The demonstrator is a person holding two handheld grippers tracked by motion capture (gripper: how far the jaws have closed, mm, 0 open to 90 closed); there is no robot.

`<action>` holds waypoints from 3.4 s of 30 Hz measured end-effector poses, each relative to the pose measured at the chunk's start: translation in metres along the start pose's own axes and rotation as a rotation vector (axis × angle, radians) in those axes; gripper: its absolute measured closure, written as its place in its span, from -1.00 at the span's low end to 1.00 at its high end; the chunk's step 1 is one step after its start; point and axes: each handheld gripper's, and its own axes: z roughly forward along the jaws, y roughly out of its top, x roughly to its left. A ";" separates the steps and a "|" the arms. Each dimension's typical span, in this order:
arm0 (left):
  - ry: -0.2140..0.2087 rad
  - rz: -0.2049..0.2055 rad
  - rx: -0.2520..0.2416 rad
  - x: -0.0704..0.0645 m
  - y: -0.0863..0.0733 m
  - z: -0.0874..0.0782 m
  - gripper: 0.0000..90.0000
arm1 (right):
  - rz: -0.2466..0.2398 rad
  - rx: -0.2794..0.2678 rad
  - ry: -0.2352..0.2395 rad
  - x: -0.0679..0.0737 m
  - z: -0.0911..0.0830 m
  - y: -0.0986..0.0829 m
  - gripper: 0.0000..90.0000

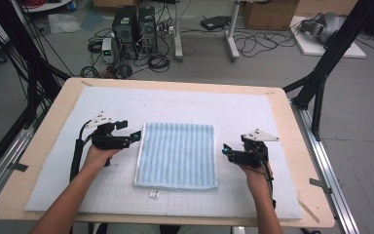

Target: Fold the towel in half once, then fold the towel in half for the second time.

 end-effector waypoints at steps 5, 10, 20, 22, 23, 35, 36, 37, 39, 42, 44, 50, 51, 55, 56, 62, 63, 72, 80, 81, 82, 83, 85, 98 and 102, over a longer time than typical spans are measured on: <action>0.004 0.025 -0.010 -0.003 -0.001 -0.003 -0.64 | 0.008 -0.030 0.012 -0.008 -0.006 -0.005 -0.73; -0.013 0.045 0.001 -0.006 -0.002 0.000 -0.64 | -0.030 -0.038 0.016 -0.008 -0.004 -0.005 -0.73; 0.003 0.015 0.011 -0.003 -0.004 -0.001 -0.64 | -0.032 -0.035 0.018 -0.008 -0.003 -0.004 -0.75; 0.011 0.015 0.011 -0.002 -0.005 0.000 -0.64 | -0.027 -0.038 0.019 -0.008 -0.004 -0.004 -0.75; 0.012 0.010 0.010 -0.001 -0.005 0.001 -0.64 | -0.025 -0.039 0.019 -0.008 -0.005 -0.004 -0.75; 0.019 -0.014 0.010 0.003 -0.006 0.002 -0.64 | -0.017 -0.035 0.017 -0.010 -0.004 -0.007 -0.75; 0.025 -0.018 0.013 0.003 -0.006 0.002 -0.64 | -0.017 -0.035 0.018 -0.010 -0.004 -0.007 -0.75; 0.032 -0.022 0.018 0.003 -0.006 0.003 -0.64 | -0.015 -0.036 0.020 -0.010 -0.004 -0.007 -0.75; 0.037 -0.019 0.034 0.005 -0.007 0.003 -0.64 | -0.016 -0.033 0.022 -0.010 -0.004 -0.007 -0.75; 0.060 -0.026 0.049 0.010 -0.003 0.004 -0.63 | -0.015 -0.030 0.026 -0.010 -0.003 -0.007 -0.75; 0.077 -0.040 0.037 0.014 0.001 0.005 -0.61 | -0.012 -0.031 0.028 -0.010 -0.003 -0.007 -0.75; 0.107 -0.047 0.078 0.024 0.013 0.017 -0.53 | -0.002 -0.038 0.037 -0.010 -0.004 -0.008 -0.75; 0.105 -0.038 0.095 0.025 0.015 0.021 -0.50 | -0.002 -0.037 0.038 -0.010 -0.004 -0.008 -0.75; 0.101 -0.021 0.135 0.029 0.020 0.037 -0.38 | 0.002 -0.027 0.046 -0.010 -0.003 -0.008 -0.75; 0.098 -0.014 0.147 0.030 0.020 0.041 -0.34 | 0.002 -0.029 0.047 -0.010 -0.002 -0.008 -0.75; 0.119 0.006 0.238 0.036 0.017 0.067 -0.19 | -0.001 -0.020 0.053 -0.008 -0.001 -0.008 -0.75; 0.119 0.007 0.252 0.036 0.016 0.071 -0.18 | -0.002 -0.020 0.052 -0.008 -0.001 -0.008 -0.75; 0.085 0.098 0.341 0.029 0.009 0.090 0.19 | 0.000 -0.016 0.052 -0.009 0.000 -0.009 -0.75; 0.049 0.088 0.342 0.028 0.008 0.091 0.85 | 0.023 0.014 0.077 -0.009 0.008 -0.007 -0.75; 0.048 0.086 0.342 0.029 0.008 0.090 0.86 | 0.030 0.025 0.082 -0.009 0.010 -0.006 -0.75; 0.046 0.075 0.337 0.029 0.008 0.090 0.86 | 0.032 0.029 0.085 -0.009 0.013 -0.005 -0.75; 0.045 0.075 0.340 0.030 0.008 0.090 0.87 | 0.039 0.032 0.085 -0.008 0.016 -0.004 -0.75; 0.043 0.064 0.336 0.030 0.007 0.090 0.87 | 0.039 0.047 0.089 -0.007 0.021 -0.002 -0.75; 0.046 0.034 0.335 0.031 0.006 0.090 0.87 | -0.001 0.112 0.098 -0.009 0.074 0.029 -0.48; 0.046 0.027 0.335 0.031 0.006 0.090 0.87 | -0.007 0.146 0.119 -0.009 0.095 0.040 -0.19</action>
